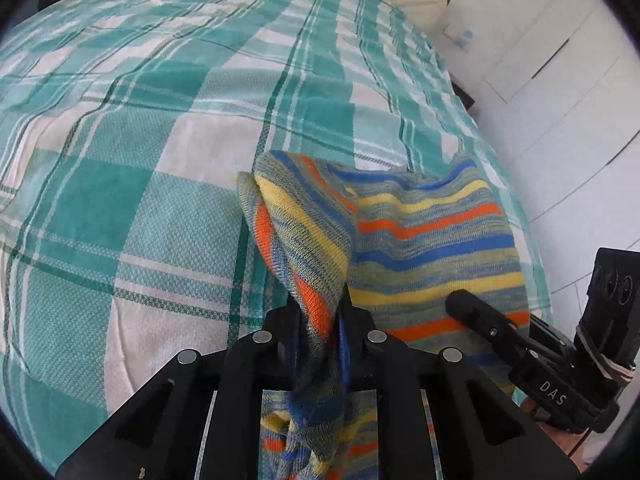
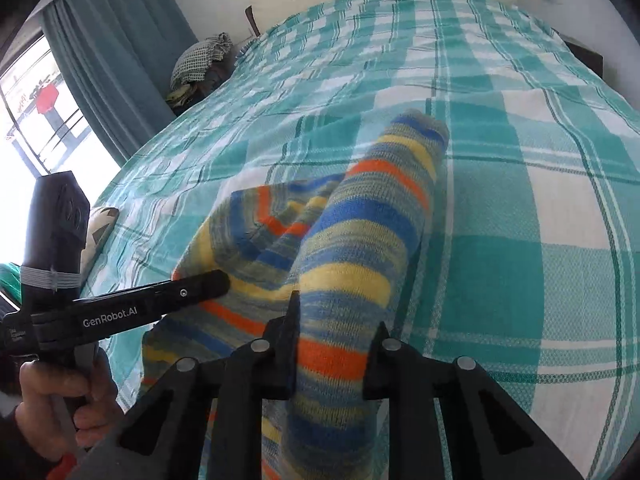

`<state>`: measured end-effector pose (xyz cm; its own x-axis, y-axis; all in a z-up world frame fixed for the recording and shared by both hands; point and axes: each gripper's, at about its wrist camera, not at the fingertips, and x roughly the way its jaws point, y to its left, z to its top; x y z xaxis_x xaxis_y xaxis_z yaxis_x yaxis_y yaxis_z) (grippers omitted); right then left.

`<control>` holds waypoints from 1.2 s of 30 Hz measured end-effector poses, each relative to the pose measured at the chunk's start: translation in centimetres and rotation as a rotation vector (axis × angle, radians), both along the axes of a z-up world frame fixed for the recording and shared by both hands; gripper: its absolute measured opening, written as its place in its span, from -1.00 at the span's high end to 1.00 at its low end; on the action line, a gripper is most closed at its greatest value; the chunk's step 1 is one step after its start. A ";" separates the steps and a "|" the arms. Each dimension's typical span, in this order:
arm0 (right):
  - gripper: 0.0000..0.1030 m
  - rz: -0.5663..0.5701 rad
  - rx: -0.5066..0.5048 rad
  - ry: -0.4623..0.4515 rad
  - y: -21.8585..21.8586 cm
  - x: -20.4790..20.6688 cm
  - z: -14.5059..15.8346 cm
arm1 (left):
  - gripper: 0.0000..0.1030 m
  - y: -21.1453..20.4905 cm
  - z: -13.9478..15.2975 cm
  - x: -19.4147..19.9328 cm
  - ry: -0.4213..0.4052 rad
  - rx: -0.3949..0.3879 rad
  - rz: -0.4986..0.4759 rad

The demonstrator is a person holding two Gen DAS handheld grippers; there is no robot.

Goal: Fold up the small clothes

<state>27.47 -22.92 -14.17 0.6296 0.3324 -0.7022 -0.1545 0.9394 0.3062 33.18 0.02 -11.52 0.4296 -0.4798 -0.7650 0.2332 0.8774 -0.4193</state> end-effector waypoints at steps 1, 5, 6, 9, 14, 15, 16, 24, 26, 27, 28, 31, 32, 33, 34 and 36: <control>0.61 0.010 0.005 -0.034 0.2 -0.4 1.6 | 0.74 0.4 1.6 -0.3 -0.029 -0.007 -0.001; 0.61 0.037 0.083 -0.138 1.1 -1.1 7.8 | 0.74 1.7 8.2 -1.1 -0.126 -0.021 -0.023; 0.61 0.038 0.114 -0.144 1.1 -1.0 8.9 | 0.73 1.8 9.5 -1.3 -0.140 -0.010 -0.027; 0.59 0.023 0.185 -0.116 1.0 -0.6 10.1 | 0.58 1.9 10.3 -1.2 -0.144 0.041 -0.025; -0.65 -0.067 -0.006 0.055 0.1 -1.1 4.9 | -0.48 3.2 3.3 -3.3 -0.098 0.282 0.101; -0.64 -0.083 -0.049 0.071 -0.6 -2.3 3.9 | -0.48 3.8 2.2 -4.7 -0.096 0.314 0.112; -0.64 -0.087 -0.080 0.078 -1.0 -3.8 3.2 | -0.50 4.3 1.5 -6.3 -0.101 0.342 0.120; -0.77 -0.083 -0.230 0.055 -0.9 -16.8 4.2 | -0.95 3.9 5.1 -17.9 -0.270 0.458 0.166; -0.82 -0.089 -0.228 0.018 -0.4 -19.4 5.8 | -0.98 3.9 7.1 -19.5 -0.310 0.443 0.177; -0.83 -0.094 -0.226 0.003 -0.3 -20.5 6.5 | -0.98 3.8 7.9 -20.0 -0.320 0.453 0.180; -0.84 -0.097 -0.226 -0.009 -0.1 -21.4 7.0 | -0.98 3.6 8.7 -20.5 -0.330 0.476 0.186; -0.84 -0.125 -0.238 -0.032 0.1 -23.5 8.2 | -0.98 3.5 10.4 -21.7 -0.364 0.547 0.212; -0.84 -0.133 -0.243 -0.037 0.2 -24.1 8.5 | -0.98 3.5 10.7 -21.9 -0.367 0.554 0.216; -0.84 -0.138 -0.247 -0.040 0.3 -24.5 8.8 | -0.98 3.6 11.0 -22.2 -0.363 0.559 0.222; -0.84 -0.139 -0.248 -0.040 0.4 -24.9 9.0 | -0.98 3.7 11.1 -22.4 -0.356 0.565 0.228; -0.84 -0.143 -0.251 -0.038 0.6 -25.3 9.4 | -0.98 3.8 11.3 -23.1 -0.341 0.588 0.245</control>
<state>2.15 -22.29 -4.75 0.6846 0.0571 -0.7267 -0.0219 0.9981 0.0578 10.09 3.82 -0.26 0.7331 0.1108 -0.6710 0.0342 0.9794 0.1991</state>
